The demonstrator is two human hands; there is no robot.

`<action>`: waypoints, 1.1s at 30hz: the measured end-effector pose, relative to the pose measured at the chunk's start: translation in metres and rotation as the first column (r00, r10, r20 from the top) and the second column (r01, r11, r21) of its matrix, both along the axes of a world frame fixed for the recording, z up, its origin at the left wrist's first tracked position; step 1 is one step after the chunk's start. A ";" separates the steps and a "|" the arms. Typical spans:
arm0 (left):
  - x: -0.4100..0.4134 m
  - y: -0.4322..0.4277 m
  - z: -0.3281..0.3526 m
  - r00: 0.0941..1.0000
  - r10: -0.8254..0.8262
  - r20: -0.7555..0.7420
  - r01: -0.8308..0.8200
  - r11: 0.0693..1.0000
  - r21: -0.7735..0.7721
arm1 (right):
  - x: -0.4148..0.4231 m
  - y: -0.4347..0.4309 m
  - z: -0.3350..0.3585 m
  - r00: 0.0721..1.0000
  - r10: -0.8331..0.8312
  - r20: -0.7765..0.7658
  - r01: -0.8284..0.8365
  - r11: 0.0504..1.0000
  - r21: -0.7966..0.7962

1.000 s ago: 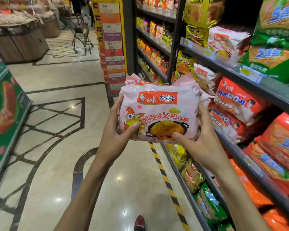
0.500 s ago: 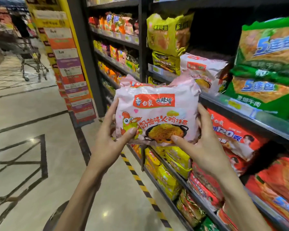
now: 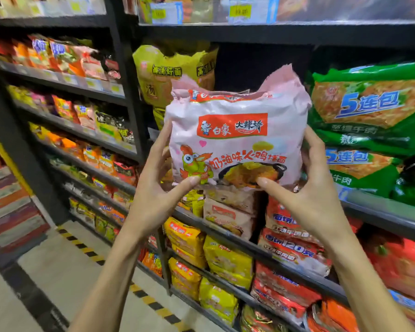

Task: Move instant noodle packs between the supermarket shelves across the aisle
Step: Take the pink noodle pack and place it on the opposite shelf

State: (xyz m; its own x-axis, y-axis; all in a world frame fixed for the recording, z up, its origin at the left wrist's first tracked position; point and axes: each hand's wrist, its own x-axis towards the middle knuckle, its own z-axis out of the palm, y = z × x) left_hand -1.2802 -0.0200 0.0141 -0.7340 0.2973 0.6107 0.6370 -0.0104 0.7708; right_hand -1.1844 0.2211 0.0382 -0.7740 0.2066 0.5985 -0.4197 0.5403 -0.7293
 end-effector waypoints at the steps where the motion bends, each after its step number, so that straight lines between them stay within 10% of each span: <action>1: -0.015 0.001 0.003 1.000 -0.024 -0.017 0.024 1.000 0.010 | -0.009 -0.002 0.004 0.999 -0.024 -0.023 0.024 1.000 -0.002; 24: -0.174 0.077 0.019 0.930 -0.163 -0.329 0.218 0.966 0.137 | -0.130 0.011 0.001 0.808 -0.479 -0.342 0.510 0.860 -0.001; 33: -0.179 0.098 0.006 0.933 -0.159 -0.322 0.232 0.951 0.202 | -0.142 0.026 -0.013 0.719 -0.464 -0.517 0.638 0.737 0.225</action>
State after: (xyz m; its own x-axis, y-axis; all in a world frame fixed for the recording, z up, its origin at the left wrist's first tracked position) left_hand -1.4590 0.0781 0.0202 -0.4485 0.2387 0.8613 0.8035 -0.3144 0.5055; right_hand -1.3264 0.2475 0.0252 -0.2592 0.2170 0.9411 -0.1589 0.9516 -0.2632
